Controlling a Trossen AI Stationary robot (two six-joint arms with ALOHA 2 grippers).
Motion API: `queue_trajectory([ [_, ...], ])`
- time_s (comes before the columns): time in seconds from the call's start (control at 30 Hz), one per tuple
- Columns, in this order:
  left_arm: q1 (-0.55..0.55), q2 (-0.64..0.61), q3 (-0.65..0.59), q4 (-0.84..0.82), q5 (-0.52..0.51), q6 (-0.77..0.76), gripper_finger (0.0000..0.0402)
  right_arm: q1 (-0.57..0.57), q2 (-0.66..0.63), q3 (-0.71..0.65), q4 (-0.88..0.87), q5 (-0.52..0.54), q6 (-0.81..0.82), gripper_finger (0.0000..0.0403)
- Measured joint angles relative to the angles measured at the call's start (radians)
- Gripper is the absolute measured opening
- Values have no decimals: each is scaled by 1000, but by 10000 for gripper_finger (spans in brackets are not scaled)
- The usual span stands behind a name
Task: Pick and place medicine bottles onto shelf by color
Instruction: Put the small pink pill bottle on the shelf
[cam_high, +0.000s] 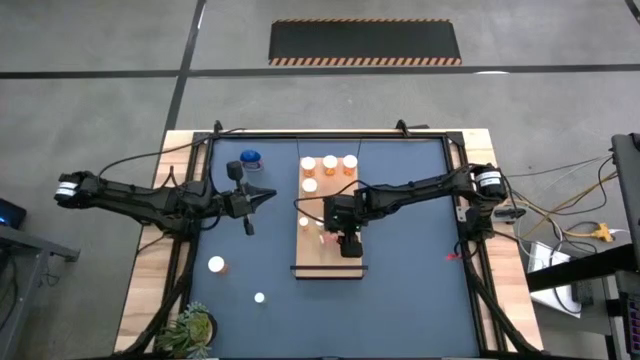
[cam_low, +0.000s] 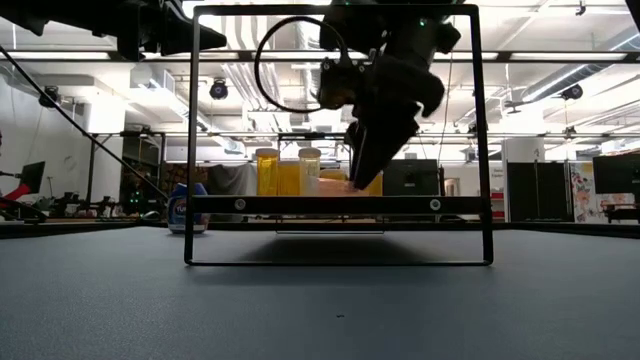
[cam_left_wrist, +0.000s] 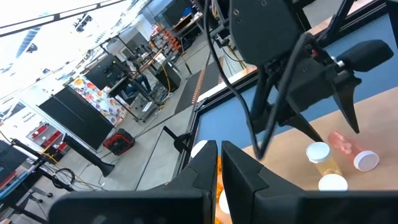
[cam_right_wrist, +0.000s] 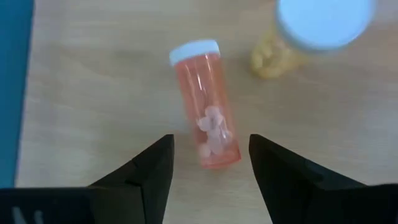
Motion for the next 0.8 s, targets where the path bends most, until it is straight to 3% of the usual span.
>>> queue_trajectory([
  [0.23,0,0,0,0,0,0,4,1,0,-13,6,8,-6,192],
  [0.6,0,0,0,-1,0,0,4,1,0,-13,5,8,-5,91],
  [0.8,0,0,0,-1,0,0,4,1,-8,-12,-4,1,-5,81],
])
